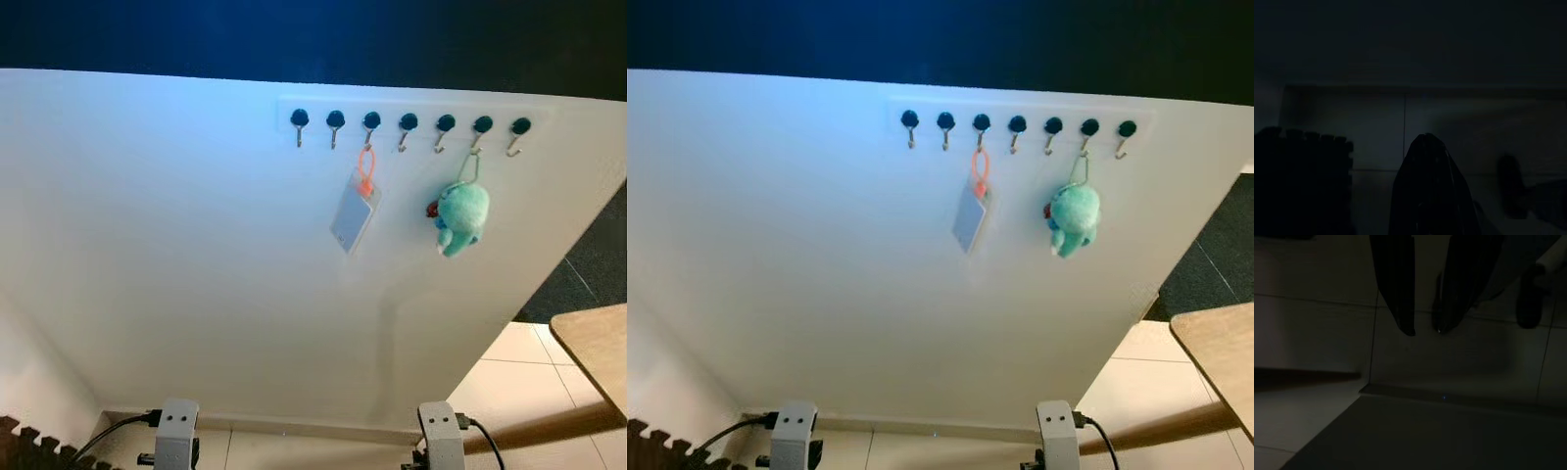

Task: Hang keys on a hook

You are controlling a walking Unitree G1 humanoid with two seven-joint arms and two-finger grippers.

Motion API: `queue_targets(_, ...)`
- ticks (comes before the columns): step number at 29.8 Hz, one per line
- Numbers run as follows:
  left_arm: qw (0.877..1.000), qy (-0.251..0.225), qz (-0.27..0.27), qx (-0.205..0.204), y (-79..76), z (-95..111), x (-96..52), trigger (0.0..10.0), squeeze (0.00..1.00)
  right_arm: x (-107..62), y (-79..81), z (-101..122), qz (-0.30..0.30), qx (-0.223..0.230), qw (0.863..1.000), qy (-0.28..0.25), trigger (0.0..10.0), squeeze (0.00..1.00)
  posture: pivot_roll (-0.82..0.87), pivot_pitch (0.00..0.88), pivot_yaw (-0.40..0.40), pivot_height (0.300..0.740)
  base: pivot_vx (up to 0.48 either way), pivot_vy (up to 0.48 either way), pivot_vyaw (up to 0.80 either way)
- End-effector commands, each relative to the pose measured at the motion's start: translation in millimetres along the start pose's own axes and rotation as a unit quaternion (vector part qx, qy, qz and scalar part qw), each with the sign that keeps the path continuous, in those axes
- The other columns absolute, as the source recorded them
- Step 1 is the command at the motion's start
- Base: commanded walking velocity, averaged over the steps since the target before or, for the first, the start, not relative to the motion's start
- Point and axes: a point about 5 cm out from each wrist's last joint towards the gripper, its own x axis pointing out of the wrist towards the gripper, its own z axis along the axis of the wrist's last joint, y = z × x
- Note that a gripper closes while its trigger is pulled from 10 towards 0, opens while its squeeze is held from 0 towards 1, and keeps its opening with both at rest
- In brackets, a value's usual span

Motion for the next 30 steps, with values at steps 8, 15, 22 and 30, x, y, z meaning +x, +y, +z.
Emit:
queue_targets(8, 1.0, 0.002, -0.007, 0.007, -1.1, -2.0, -0.6, 10.0, 0.0, -2.3, 2.8, -8.8, 0.005, 0.001, 1.0, 0.015, 10.0, 0.0, 0.03, 0.058, -0.021, 0.74, -0.35, 0.0, 0.0)
queue_targets(15, 1.0, 0.006, -0.009, 0.017, 2.4, -1.9, -0.5, 10.0, 0.0, -3.4, 5.6, -12.9, 0.007, 0.006, 1.0, 0.022, 10.0, 0.0, 0.03, 0.054, -0.015, 0.74, -0.333, 0.0, 0.0)
queue_targets(22, 1.0, 0.003, -0.013, 0.027, 0.9, 1.8, 1.3, 10.0, 0.0, -3.2, 6.2, -12.3, 0.009, 0.008, 1.0, 0.021, 10.0, 0.0, 0.04, 0.052, -0.019, 0.74, -0.043, 0.0, 0.0)
queue_targets(30, 0.999, -0.014, -0.017, 0.026, -2.3, 6.9, 2.4, 10.0, 0.0, -1.1, 9.0, -6.6, 0.016, 0.004, 1.0, 0.014, 10.0, 0.0, 0.06, 0.05, -0.031, 0.74, 0.0, 0.0, 0.0)
